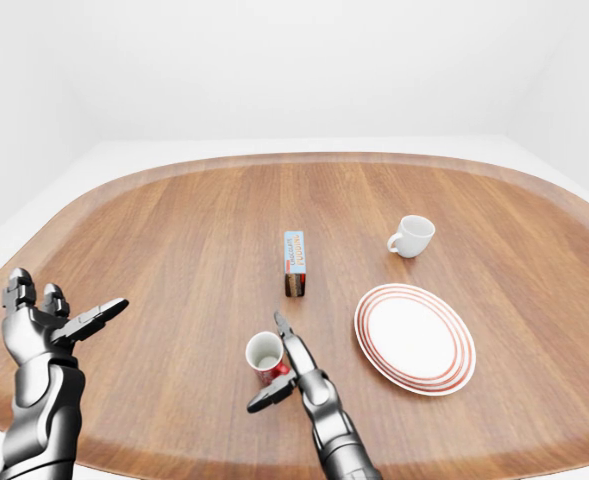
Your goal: Pick up the red mug and put it on the plate
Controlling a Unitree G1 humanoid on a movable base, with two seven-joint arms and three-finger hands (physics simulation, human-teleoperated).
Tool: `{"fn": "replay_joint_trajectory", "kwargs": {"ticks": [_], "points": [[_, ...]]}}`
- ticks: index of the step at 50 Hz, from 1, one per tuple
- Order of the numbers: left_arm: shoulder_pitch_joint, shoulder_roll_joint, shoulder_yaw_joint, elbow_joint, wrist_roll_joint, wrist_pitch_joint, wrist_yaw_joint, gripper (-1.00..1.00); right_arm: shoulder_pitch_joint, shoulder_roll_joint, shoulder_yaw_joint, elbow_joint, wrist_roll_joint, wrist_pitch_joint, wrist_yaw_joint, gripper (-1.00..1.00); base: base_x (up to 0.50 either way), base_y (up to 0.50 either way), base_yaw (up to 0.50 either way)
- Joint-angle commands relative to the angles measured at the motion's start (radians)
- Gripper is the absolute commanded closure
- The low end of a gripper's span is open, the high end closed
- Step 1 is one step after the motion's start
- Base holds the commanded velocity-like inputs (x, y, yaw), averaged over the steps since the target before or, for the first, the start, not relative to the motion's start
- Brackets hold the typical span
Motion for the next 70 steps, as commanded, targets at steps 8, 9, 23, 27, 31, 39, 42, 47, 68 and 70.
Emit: {"fn": "replay_joint_trajectory", "kwargs": {"ticks": [8, 9, 23, 27, 31, 39, 42, 47, 68, 70], "points": [[0.0, -0.001, 0.001, 0.0, 0.0, -0.001, -0.001, -1.0, -0.041, 0.01, -0.009, 0.141, -0.035, 0.0, -0.028, -1.0, 0.0, 0.0, 0.0], [0.0, -0.001, 0.001, 0.0, 0.001, -0.001, -0.001, -1.0, -0.042, 0.011, -0.009, 0.145, -0.036, 0.0, -0.029, -1.0, 0.0, 0.0, 0.0], [0.002, -0.002, 0.001, -0.007, 0.0, 0.005, 0.0, -1.0, -0.049, 0.012, -0.013, 0.16, -0.039, 0.0, -0.029, -1.0, 0.0, 0.0, 0.0], [-0.001, -0.001, 0.001, -0.001, 0.0, 0.003, 0.0, -1.0, -0.045, 0.01, -0.017, 0.144, -0.029, 0.0, -0.02, 1.0, 0.0, 0.0, 0.0], [-0.001, -0.001, 0.001, -0.003, 0.001, 0.004, 0.0, -1.0, -0.045, 0.01, -0.014, 0.148, -0.034, 0.0, -0.025, 1.0, 0.0, 0.0, 0.0], [-0.001, -0.001, 0.001, 0.0, 0.001, 0.001, 0.0, -1.0, -0.042, 0.01, -0.014, 0.143, -0.033, 0.0, -0.024, 1.0, 0.0, 0.0, 0.0], [0.0, -0.001, 0.001, -0.001, 0.001, 0.001, 0.0, -1.0, -0.041, 0.011, -0.013, 0.142, -0.034, 0.0, -0.025, 1.0, 0.0, 0.0, 0.0], [0.0, -0.001, 0.0, -0.002, 0.002, 0.002, 0.001, -1.0, -0.026, 0.002, -0.018, 0.065, -0.022, 0.0, -0.001, 1.0, 0.0, 0.0, 0.0], [-0.003, 0.004, 0.002, 0.007, 0.0, 0.0, 0.003, -1.0, -0.767, -0.454, -0.328, 0.359, 0.228, 0.175, 0.005, 1.0, 0.0, 0.0, 0.0], [-0.003, 0.003, 0.001, 0.001, 0.002, 0.005, 0.006, -1.0, -0.763, -0.487, -0.336, 0.464, 0.239, 0.175, 0.008, 1.0, 0.0, 0.0, 0.0]]}}
